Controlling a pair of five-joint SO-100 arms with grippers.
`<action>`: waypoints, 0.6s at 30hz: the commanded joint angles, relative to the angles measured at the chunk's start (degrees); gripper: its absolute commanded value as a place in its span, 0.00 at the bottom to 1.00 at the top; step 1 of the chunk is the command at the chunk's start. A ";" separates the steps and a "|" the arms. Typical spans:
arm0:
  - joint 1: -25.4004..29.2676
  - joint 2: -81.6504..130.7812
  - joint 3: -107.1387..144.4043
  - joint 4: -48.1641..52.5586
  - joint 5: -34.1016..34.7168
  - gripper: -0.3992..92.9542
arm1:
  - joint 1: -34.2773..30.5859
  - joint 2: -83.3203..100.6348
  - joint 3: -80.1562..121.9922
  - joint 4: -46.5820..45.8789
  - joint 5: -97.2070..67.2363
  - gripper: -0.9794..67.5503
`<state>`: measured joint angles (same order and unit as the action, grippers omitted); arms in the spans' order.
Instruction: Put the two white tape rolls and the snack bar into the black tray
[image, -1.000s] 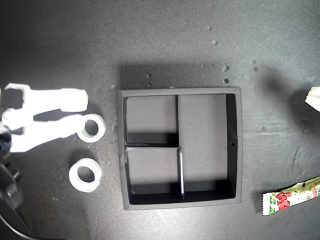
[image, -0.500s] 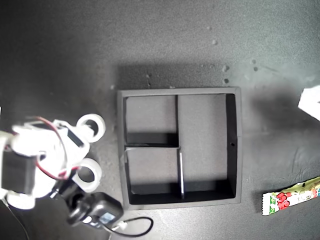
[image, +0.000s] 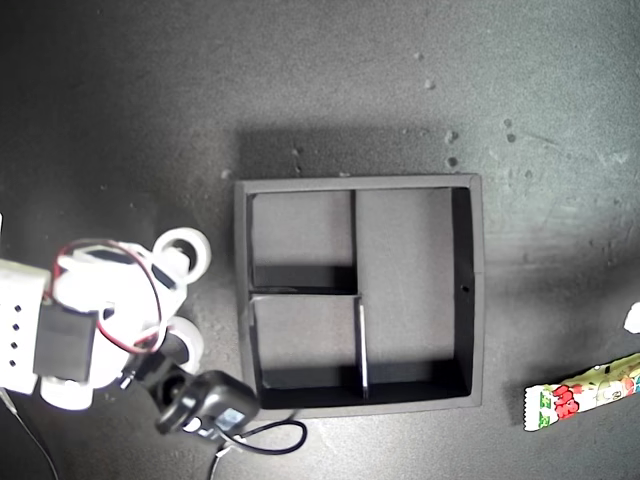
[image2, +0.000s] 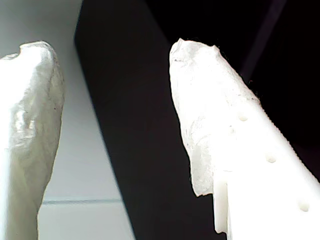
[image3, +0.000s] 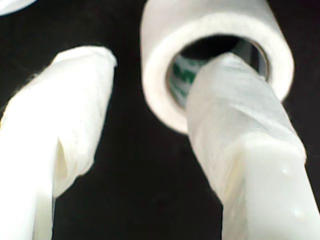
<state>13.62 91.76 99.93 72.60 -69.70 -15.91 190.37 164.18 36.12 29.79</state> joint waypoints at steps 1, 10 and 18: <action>-0.62 -0.35 0.62 -2.20 0.53 0.13 | -0.44 -0.35 -1.85 -0.09 -0.53 0.23; -1.49 -2.81 3.60 -6.94 -0.18 0.13 | 0.18 -0.79 -2.99 -0.62 -1.32 0.27; -3.25 -5.01 6.06 -9.05 -3.25 0.00 | -0.35 -36.83 -32.70 1.32 -7.91 0.30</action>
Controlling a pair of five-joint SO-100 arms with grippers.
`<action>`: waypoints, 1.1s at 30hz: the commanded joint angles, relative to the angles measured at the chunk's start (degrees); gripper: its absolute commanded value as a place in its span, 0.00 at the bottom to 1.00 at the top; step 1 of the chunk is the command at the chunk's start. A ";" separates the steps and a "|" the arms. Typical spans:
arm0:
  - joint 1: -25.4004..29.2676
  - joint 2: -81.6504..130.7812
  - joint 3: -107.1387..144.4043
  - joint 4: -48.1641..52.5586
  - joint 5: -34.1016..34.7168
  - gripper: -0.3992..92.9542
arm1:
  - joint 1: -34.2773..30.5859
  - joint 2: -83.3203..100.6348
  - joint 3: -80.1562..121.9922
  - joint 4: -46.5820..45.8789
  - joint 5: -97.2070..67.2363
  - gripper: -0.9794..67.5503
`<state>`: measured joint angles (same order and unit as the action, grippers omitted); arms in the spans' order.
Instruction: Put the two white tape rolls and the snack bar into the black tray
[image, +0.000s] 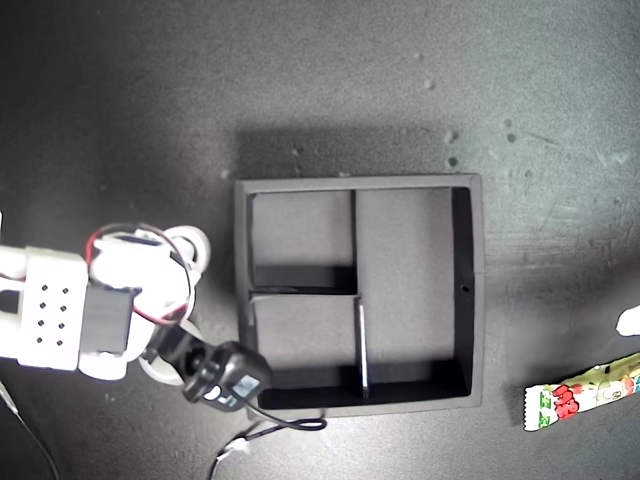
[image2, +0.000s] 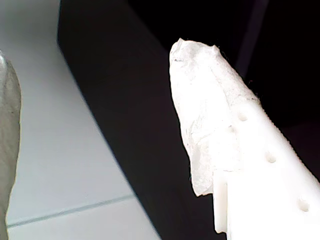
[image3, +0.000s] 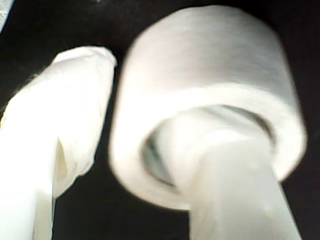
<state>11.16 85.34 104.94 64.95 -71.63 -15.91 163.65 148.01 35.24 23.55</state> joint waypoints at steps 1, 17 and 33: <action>-0.97 2.81 2.20 -1.85 -1.32 0.00 | -0.88 -16.00 -22.32 4.13 -1.49 0.30; -4.92 21.62 -16.52 9.84 14.59 0.00 | -19.34 -38.23 -25.05 13.45 72.86 0.37; 5.10 -33.22 -100.72 40.08 14.85 0.00 | -31.46 -38.14 -4.57 1.32 94.39 0.37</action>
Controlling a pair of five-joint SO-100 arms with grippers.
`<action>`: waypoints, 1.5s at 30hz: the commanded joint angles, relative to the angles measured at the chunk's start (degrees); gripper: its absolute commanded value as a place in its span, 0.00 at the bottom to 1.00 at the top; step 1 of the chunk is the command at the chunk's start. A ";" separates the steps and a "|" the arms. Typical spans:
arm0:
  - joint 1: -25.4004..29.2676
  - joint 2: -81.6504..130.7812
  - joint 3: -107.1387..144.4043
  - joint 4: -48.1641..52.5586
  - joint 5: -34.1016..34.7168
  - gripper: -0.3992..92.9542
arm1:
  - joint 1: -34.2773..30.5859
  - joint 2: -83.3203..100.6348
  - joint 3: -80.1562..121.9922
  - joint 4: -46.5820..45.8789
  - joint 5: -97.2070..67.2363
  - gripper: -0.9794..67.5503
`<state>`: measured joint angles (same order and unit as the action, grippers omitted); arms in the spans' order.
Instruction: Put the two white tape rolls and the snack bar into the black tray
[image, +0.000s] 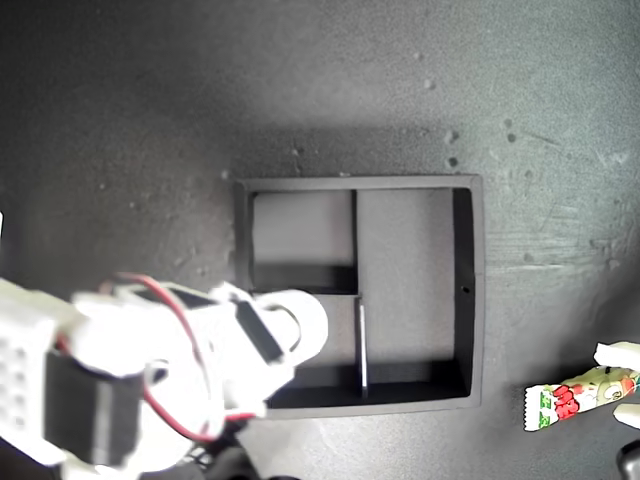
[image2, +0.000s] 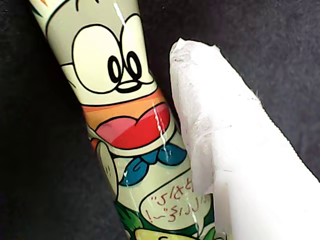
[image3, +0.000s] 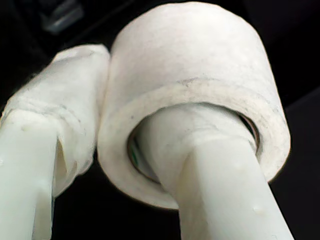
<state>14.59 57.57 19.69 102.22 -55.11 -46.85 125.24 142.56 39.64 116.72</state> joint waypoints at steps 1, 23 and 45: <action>2.29 -5.89 -14.50 2.81 -2.46 0.00 | -0.53 0.09 1.49 -4.39 1.32 0.35; 8.79 -23.91 -21.71 2.90 -10.99 0.07 | 1.58 0.26 6.94 -10.99 3.96 0.01; 2.64 0.88 0.70 2.90 -4.22 0.11 | 12.74 -0.44 -14.59 10.02 -31.20 0.01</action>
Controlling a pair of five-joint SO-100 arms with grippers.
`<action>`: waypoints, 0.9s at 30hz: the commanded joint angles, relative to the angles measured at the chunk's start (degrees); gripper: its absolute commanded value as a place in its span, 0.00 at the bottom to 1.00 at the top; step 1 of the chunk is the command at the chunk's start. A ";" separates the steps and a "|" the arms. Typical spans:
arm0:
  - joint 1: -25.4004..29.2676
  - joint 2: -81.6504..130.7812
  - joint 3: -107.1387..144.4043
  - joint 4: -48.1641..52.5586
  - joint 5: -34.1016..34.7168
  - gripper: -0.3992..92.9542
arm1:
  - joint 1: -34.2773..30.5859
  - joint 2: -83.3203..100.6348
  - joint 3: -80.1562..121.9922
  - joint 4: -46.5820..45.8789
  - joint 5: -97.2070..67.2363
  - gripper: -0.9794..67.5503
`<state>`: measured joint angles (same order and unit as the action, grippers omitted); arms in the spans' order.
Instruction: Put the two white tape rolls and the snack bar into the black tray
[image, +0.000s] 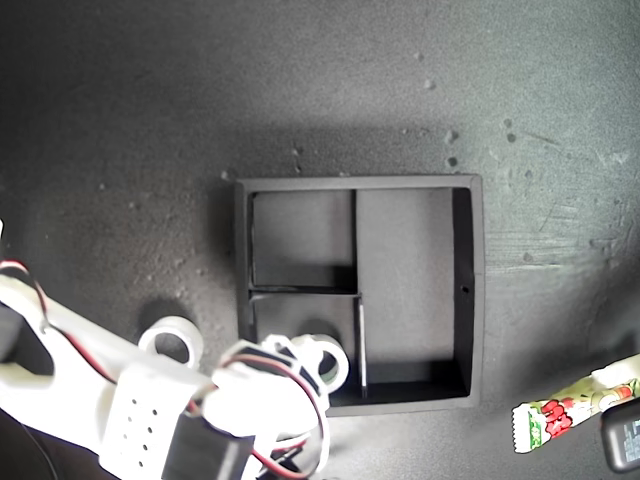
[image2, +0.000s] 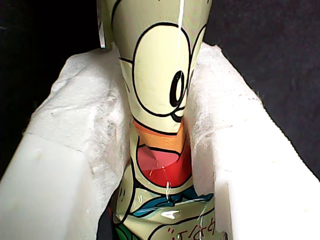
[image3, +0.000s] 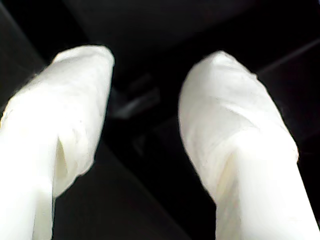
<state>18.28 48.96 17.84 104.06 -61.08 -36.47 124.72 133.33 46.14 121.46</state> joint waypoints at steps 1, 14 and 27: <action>-1.49 12.57 4.48 1.05 2.02 0.11 | 3.52 0.09 -6.77 4.48 -39.81 0.01; 1.49 52.21 49.92 1.05 -17.67 0.08 | 17.58 1.49 -7.29 8.61 7.47 0.01; 21.45 56.51 73.12 -9.40 -30.76 0.12 | 23.82 0.97 -7.12 10.02 11.69 0.01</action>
<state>37.62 103.54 88.33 98.88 -90.79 -16.35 124.72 130.08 55.02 143.09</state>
